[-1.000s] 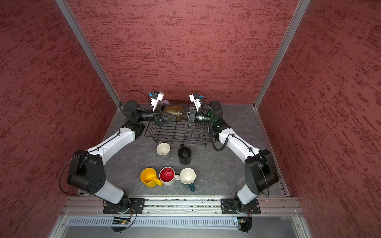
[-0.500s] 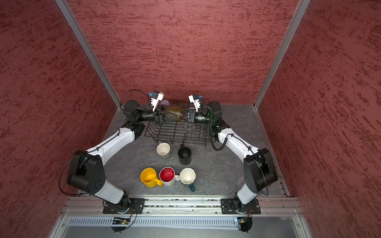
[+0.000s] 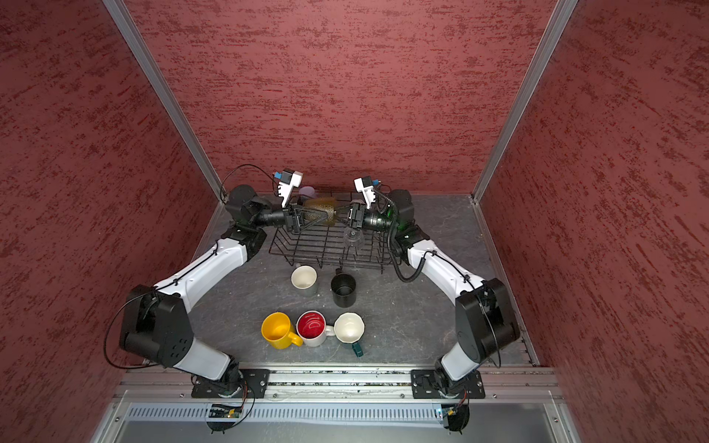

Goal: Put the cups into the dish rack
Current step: 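Close the left gripper on the olive glass beside the right gripper, then open the right gripper and withdraw it while the left gripper holds the glass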

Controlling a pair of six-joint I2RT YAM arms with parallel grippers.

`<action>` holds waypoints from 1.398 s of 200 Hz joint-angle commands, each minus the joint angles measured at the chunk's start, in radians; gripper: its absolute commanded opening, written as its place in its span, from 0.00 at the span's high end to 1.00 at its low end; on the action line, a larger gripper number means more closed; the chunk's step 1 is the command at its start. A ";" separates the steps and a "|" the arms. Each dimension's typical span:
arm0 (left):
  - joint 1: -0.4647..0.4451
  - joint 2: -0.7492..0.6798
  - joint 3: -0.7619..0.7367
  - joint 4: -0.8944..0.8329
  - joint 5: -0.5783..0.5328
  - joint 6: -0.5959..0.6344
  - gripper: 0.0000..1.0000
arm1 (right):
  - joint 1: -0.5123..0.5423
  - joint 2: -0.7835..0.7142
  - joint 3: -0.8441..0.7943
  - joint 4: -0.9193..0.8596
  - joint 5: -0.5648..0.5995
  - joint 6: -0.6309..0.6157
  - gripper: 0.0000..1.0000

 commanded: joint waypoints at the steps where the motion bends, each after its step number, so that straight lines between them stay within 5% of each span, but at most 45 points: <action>1: 0.000 -0.034 0.055 -0.168 -0.039 0.102 1.00 | -0.032 -0.066 -0.015 -0.092 0.095 -0.052 0.38; 59: -0.046 0.013 0.241 -0.691 -0.203 0.368 1.00 | -0.090 -0.217 -0.023 -0.486 0.494 -0.270 0.16; 101: -0.116 0.103 0.410 -1.015 -0.382 0.511 1.00 | -0.103 -0.316 -0.048 -0.599 0.720 -0.351 0.05; 190: -0.234 0.301 0.647 -1.394 -0.679 0.645 1.00 | -0.128 -0.405 -0.116 -0.627 0.778 -0.378 0.01; 279: -0.301 0.408 0.693 -1.484 -0.777 0.619 1.00 | -0.141 -0.411 -0.132 -0.619 0.759 -0.383 0.01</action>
